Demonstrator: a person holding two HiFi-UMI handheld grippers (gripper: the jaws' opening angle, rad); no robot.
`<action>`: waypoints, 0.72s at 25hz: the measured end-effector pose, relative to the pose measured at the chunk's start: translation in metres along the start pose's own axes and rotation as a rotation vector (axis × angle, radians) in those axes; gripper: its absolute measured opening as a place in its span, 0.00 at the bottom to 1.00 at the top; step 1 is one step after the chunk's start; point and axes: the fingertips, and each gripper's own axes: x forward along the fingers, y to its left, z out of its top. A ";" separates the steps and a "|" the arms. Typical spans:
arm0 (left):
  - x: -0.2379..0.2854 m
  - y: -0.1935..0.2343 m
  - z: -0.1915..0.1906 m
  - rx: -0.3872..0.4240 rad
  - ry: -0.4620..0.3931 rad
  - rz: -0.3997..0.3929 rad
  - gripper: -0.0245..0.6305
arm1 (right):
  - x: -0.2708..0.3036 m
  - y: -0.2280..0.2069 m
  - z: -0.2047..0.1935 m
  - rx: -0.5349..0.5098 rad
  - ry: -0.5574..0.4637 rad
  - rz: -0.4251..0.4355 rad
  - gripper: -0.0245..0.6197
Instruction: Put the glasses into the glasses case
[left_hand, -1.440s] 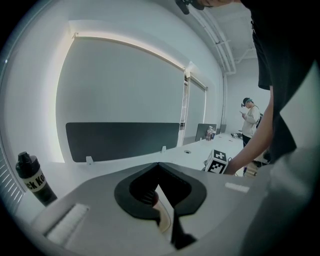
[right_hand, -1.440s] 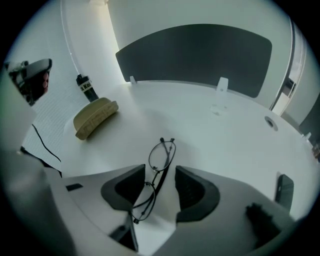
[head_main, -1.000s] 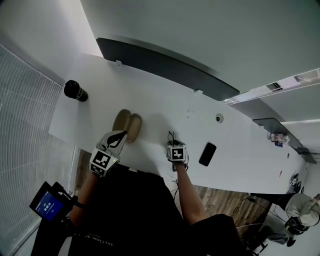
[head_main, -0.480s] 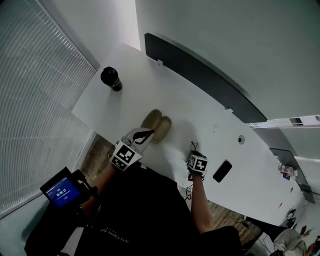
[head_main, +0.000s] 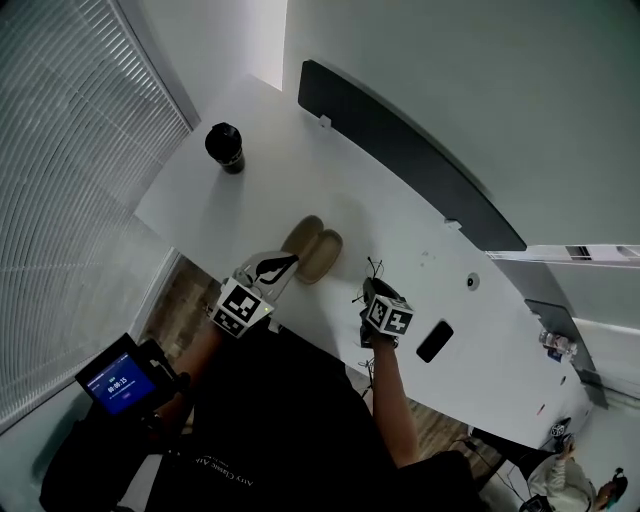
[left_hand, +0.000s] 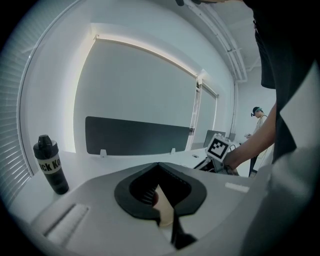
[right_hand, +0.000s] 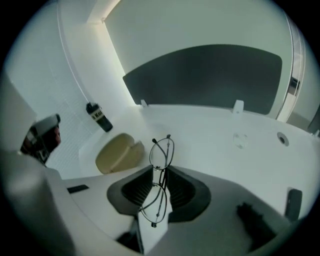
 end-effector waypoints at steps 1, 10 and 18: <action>0.000 0.001 0.001 -0.004 -0.003 0.003 0.05 | -0.003 0.011 0.019 0.019 -0.037 0.032 0.18; -0.033 0.033 -0.014 -0.013 -0.010 -0.003 0.05 | 0.049 0.126 0.076 0.146 -0.091 0.120 0.18; -0.085 0.076 -0.039 0.007 0.012 0.001 0.05 | 0.115 0.128 0.022 0.201 0.055 -0.114 0.18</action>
